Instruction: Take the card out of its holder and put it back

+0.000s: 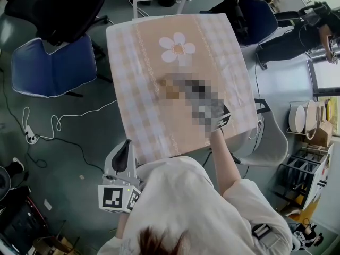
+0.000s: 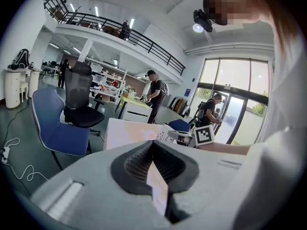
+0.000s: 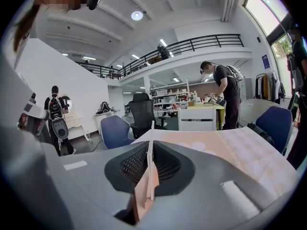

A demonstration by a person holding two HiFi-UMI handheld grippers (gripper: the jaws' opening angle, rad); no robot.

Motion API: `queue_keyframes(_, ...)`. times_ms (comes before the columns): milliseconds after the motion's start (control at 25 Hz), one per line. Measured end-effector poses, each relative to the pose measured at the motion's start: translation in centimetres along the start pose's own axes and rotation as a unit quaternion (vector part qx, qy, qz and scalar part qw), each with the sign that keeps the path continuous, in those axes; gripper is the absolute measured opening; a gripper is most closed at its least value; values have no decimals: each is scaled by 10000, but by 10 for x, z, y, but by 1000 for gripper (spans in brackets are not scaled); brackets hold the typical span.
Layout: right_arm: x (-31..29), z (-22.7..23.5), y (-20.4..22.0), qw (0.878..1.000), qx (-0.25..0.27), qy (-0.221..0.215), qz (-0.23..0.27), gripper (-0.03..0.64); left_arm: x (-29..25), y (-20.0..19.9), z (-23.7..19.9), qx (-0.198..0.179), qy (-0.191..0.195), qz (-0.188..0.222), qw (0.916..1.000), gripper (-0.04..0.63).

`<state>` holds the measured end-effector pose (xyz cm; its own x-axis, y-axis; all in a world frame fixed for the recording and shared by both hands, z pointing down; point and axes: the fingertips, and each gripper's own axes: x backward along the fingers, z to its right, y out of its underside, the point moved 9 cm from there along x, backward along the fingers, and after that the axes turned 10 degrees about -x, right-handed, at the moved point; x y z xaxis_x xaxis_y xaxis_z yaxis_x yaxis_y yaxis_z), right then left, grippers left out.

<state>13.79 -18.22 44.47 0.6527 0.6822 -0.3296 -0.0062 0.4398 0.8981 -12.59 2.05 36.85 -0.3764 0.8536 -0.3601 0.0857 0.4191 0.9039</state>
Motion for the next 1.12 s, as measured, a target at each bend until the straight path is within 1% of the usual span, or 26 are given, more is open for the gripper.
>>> queue_keyframes(240,0,0,1,10000,32,-54,-21,15,0,0,3,-32,56,21,10000,0)
queue_keyframes(360,-4,-1,3,9997,157,-79,-181,15,1,0,4,-55,77,21,10000,0)
queue_keyframes(480,-10,-2,11,9987,272,-8,-425,18,1,-1,5,-60,89,24,9999,0)
queue_keyframes(720,-17,-2,25,9982,178,85,-567,15,4,-2,0,-20,13,46,10000,0)
queue_keyframes(880,-19,-3,28,9979,264,78,-592,15,2,-1,0,-26,32,28,10000,0)
queue_keyframes(1120,-19,3,28,9986,109,30,-512,16,2,-1,3,-58,56,38,10000,0)
